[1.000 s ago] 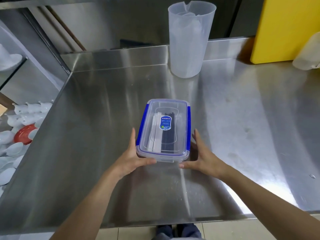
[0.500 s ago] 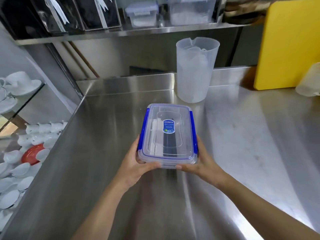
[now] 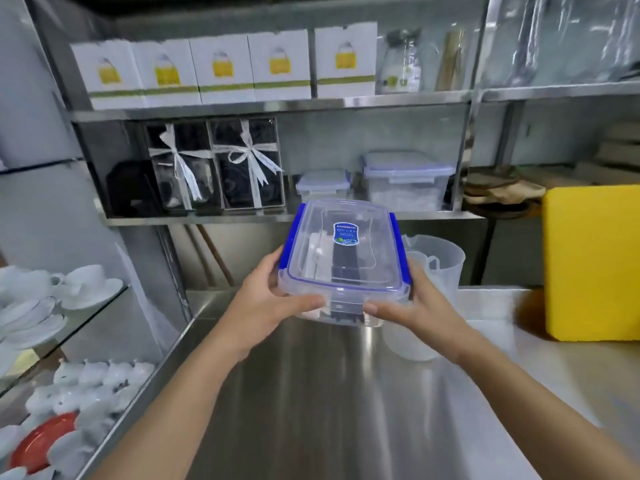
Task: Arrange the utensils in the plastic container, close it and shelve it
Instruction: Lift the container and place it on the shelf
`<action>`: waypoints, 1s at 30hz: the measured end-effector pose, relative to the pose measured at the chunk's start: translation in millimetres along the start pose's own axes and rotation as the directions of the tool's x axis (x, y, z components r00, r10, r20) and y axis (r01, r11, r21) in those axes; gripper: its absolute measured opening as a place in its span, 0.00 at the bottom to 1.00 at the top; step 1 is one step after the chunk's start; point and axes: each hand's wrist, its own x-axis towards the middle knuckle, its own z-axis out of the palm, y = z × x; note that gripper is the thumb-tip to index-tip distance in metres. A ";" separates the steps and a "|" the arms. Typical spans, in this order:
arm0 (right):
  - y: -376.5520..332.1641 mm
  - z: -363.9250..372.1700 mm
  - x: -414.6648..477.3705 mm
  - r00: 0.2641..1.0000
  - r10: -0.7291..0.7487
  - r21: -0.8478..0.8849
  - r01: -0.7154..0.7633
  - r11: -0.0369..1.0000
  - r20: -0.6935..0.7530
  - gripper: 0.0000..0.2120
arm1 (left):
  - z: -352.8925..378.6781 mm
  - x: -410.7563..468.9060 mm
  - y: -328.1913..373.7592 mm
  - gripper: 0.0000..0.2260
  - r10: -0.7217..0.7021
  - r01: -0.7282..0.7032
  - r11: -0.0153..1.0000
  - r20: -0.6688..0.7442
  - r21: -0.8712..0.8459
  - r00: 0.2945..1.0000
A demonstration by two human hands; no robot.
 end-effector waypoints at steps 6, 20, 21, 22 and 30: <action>-19.8 -27.2 113.2 1.000 -0.009 -0.047 0.010 0.999 0.028 0.25 | -23.3 103.8 26.3 0.31 -0.068 0.071 0.956 0.022 -0.284 0.997; 23.5 -59.9 329.5 0.995 0.078 -0.205 -0.064 0.977 0.062 0.16 | -50.4 313.3 -8.3 0.14 -0.031 -0.007 0.944 -0.111 -0.329 0.993; 27.3 -61.7 339.7 0.995 0.088 -0.225 -0.074 0.971 0.055 0.23 | -50.5 323.7 -14.9 0.13 -0.035 -0.003 0.948 -0.115 -0.319 0.993; 31.6 -63.0 349.1 0.993 0.102 -0.241 -0.086 0.967 0.054 0.30 | -50.4 332.7 -20.8 0.12 -0.041 0.001 0.949 -0.119 -0.316 0.992; 65.9 -64.4 406.0 0.991 0.109 -0.294 -0.081 0.952 0.082 0.42 | -50.1 388.1 -48.7 0.07 -0.022 -0.032 0.963 -0.199 -0.266 0.980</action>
